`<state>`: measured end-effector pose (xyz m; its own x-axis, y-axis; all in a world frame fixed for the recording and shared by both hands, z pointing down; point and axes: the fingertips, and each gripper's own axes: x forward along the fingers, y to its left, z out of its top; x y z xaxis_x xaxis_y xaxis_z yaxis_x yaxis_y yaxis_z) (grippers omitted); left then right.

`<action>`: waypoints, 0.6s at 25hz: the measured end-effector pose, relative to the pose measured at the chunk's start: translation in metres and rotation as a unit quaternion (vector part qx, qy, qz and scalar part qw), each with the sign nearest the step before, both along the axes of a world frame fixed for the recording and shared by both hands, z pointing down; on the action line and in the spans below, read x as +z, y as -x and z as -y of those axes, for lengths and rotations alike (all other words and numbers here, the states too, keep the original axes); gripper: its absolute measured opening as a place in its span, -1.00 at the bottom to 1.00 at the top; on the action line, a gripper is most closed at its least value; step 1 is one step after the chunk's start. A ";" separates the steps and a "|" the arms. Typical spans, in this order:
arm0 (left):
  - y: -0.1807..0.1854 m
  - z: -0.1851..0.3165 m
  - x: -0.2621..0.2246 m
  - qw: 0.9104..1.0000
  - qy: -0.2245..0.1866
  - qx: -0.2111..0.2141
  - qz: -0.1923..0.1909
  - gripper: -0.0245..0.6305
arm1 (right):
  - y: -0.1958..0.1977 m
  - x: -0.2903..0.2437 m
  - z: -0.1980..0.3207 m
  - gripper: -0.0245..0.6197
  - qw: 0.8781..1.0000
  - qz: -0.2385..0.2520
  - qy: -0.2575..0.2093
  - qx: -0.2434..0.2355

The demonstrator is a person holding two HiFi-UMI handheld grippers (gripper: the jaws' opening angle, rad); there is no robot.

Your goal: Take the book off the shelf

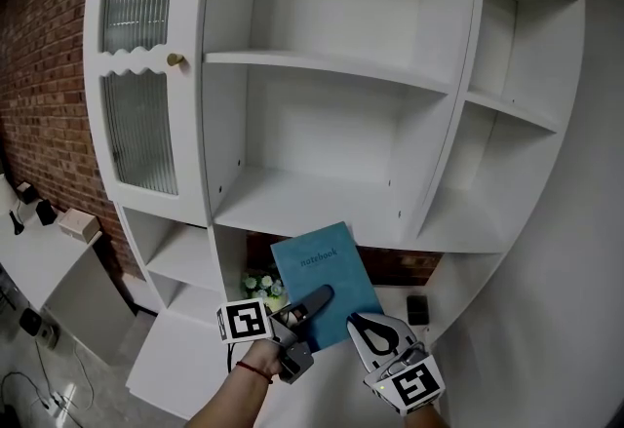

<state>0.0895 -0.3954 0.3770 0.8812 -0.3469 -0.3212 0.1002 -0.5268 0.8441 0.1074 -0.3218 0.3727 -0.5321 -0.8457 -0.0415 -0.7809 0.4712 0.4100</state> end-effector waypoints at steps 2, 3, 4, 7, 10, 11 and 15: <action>0.002 -0.008 0.005 1.000 0.007 0.008 -0.005 -0.80 | 0.003 0.003 -0.002 -0.85 1.000 0.012 0.004 -0.002; 0.003 -0.011 0.008 1.000 0.008 0.010 -0.003 -0.80 | 0.004 0.005 -0.003 -0.86 1.000 0.017 0.008 -0.001; 0.005 -0.014 0.012 1.000 0.006 0.010 0.001 -0.80 | 0.005 0.007 -0.004 -0.86 1.000 0.023 0.012 0.000; 0.011 -0.017 0.024 1.000 -0.008 0.005 0.022 -0.80 | 0.007 0.011 -0.005 -0.87 0.999 0.045 0.021 0.001; 0.017 -0.021 0.032 0.999 -0.011 0.003 0.032 -0.80 | 0.009 0.016 -0.008 -0.87 0.998 0.058 0.026 0.004; 0.019 -0.023 0.034 0.999 -0.010 0.004 0.032 -0.80 | 0.009 0.017 -0.009 -0.87 0.998 0.060 0.027 0.004; 0.024 -0.026 0.042 0.999 -0.001 0.004 0.034 -0.80 | 0.013 0.021 -0.011 -0.87 0.997 0.070 0.034 0.001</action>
